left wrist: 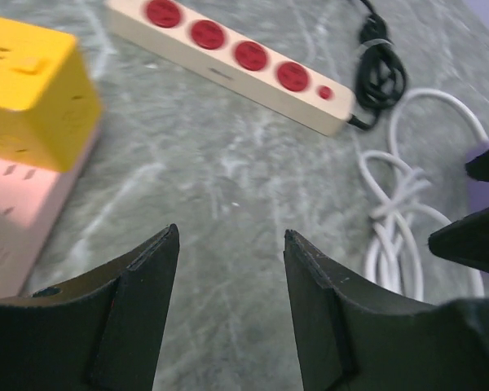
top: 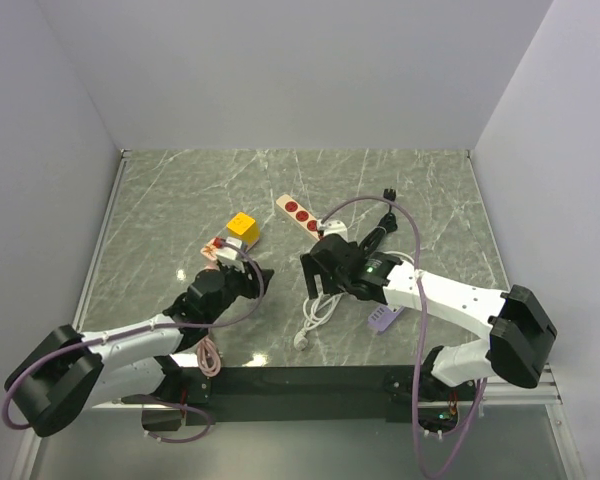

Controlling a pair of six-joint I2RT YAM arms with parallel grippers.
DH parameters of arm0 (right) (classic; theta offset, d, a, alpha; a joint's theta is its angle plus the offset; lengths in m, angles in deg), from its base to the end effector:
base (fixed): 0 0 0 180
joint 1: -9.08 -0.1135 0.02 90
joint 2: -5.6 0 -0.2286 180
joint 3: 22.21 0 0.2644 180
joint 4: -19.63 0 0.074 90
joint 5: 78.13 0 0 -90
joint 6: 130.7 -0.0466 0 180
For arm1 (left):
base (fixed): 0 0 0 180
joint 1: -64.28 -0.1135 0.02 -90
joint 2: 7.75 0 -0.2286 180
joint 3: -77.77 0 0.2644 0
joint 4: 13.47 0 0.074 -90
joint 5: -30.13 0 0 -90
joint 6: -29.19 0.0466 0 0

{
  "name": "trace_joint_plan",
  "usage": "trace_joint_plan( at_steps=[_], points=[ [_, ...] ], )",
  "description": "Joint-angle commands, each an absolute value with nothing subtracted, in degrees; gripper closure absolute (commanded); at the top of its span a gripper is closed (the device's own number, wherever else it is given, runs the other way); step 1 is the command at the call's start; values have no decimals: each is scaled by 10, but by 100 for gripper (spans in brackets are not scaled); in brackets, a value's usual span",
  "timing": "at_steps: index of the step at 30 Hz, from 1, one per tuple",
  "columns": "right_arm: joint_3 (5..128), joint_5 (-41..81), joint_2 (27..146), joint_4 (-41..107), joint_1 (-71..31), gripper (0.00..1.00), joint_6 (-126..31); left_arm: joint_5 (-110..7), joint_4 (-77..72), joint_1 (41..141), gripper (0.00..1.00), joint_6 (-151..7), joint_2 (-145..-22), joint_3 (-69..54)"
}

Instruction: Insert the plug

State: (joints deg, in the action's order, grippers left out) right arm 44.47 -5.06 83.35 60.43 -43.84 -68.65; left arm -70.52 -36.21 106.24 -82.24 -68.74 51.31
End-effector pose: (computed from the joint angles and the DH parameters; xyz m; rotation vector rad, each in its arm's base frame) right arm 0.1942 0.2345 0.1929 -0.4046 2.4073 0.2703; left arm 0.1874 -0.1569 0.1391 0.1878 1.8074 -0.6301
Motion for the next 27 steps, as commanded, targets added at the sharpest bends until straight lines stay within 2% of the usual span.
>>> trace_joint_plan(
  at_steps=[1, 8, 14, 17, 18, 20, 21, 22, 23, 24, 27],
  points=[
    [444, 2, 814, 701, -441, 8, -743, -609, -447, 1071, 40, -790, -705, 521],
    [420, 84, 791, 717, -441, 8, -781, -535, -492, 1077, 39, -786, -742, 530],
    [380, 153, 858, 606, -442, 9, -799, -506, -499, 1086, 39, -776, -778, 521],
    [383, 159, 897, 560, -442, 16, -801, -489, -495, 1096, 39, -771, -790, 511],
    [385, 156, 906, 546, -441, 27, -799, -486, -485, 1100, 38, -768, -793, 509],
    [394, 136, 924, 539, -440, 45, -798, -484, -479, 1102, 38, -764, -795, 503],
    [398, 129, 929, 535, -438, 69, -797, -480, -476, 1104, 38, -764, -798, 502],
    [401, 120, 932, 533, -437, 82, -796, -481, -475, 1106, 38, -762, -800, 500],
    [405, 120, 935, 531, -434, 92, -796, -479, -475, 1107, 38, -761, -803, 497],
    [407, 120, 936, 525, -428, 100, -795, -480, -474, 1109, 37, -761, -808, 495],
    [399, 104, 929, 512, -408, 100, -793, -482, -474, 1110, 37, -760, -817, 491]
  ],
)
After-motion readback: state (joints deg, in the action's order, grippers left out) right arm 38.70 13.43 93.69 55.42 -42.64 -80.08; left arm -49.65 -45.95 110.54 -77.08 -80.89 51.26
